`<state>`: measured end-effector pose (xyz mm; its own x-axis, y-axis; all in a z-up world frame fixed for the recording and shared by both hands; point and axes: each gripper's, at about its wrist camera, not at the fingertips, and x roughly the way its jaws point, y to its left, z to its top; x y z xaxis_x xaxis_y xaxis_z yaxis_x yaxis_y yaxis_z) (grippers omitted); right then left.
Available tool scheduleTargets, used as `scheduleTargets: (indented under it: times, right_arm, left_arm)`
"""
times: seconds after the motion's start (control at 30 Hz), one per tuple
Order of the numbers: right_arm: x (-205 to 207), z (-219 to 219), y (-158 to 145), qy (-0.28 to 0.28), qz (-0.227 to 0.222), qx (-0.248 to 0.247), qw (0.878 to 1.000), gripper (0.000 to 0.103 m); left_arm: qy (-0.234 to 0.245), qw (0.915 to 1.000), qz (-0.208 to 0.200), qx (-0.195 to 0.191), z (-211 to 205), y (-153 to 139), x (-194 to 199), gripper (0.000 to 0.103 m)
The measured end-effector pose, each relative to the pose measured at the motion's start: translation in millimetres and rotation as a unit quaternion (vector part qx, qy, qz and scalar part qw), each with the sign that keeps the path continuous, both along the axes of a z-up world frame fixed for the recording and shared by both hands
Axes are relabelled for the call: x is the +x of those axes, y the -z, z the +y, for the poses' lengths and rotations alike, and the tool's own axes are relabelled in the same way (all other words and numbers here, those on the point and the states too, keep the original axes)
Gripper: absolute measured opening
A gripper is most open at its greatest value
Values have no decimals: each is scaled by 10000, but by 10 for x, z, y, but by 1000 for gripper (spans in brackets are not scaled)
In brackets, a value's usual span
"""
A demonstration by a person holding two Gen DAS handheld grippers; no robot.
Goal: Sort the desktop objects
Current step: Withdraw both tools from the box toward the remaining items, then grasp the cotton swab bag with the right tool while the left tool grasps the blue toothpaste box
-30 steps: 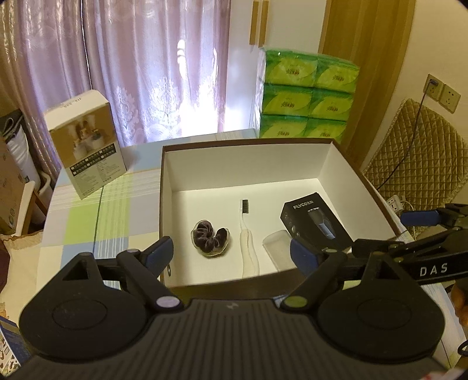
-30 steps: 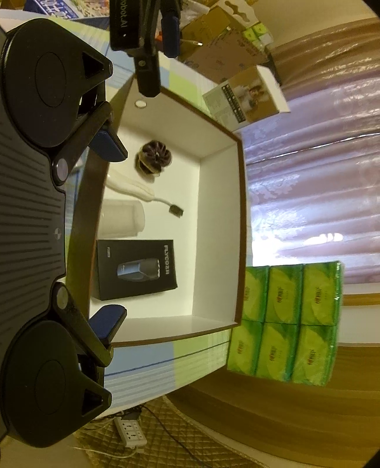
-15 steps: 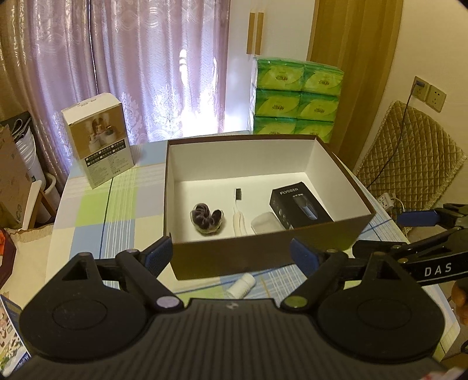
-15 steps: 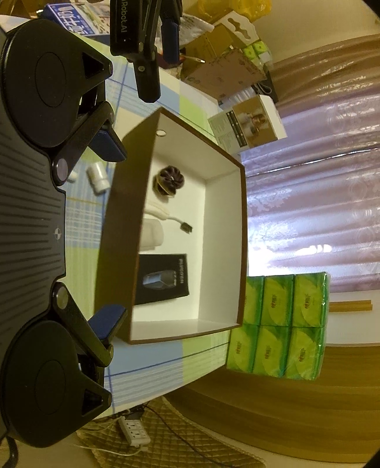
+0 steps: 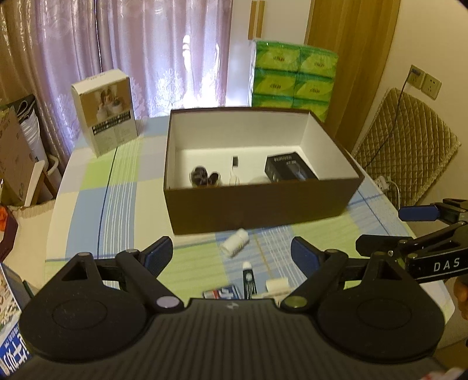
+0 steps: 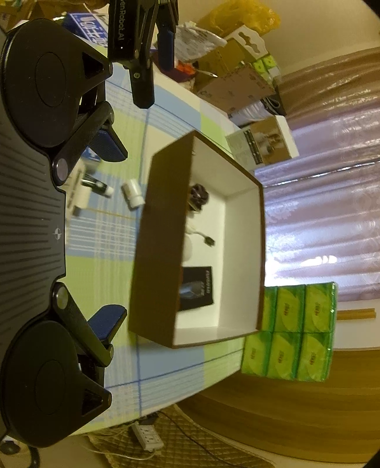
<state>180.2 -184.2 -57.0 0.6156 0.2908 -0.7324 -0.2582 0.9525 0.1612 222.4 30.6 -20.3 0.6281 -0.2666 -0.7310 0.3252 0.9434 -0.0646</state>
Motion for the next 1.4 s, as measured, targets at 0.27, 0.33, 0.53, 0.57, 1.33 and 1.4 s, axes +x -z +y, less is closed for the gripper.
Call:
scheduleTargets:
  times: [0.27, 0.33, 0.53, 0.57, 1.33, 1.4]
  right_arm:
    - [-240, -11, 231, -194, 232, 90, 9995, 101]
    - [-282, -13, 284, -223, 297, 98, 9993, 101]
    - [-342, -43, 465, -214, 583, 77, 9980, 101]
    - [-352, -45, 494, -217, 621, 72, 9978, 101]
    - [-312, -42, 1093, -306, 824, -229, 9959, 78]
    - [-287, -31, 1149, -352, 793, -257, 9959, 69]
  left_arm:
    - [-64, 9995, 308, 92, 106, 249, -222, 85]
    - [-83, 9991, 400, 103, 128, 318, -265, 85]
    - [-187, 9976, 664, 96, 165, 491, -370, 85]
    - [-195, 9974, 692, 91, 169, 510, -384, 85]
    - [-317, 9922, 1181, 245, 129, 931, -269, 85]
    - [-329, 9917, 1214, 264, 130, 972, -242, 85]
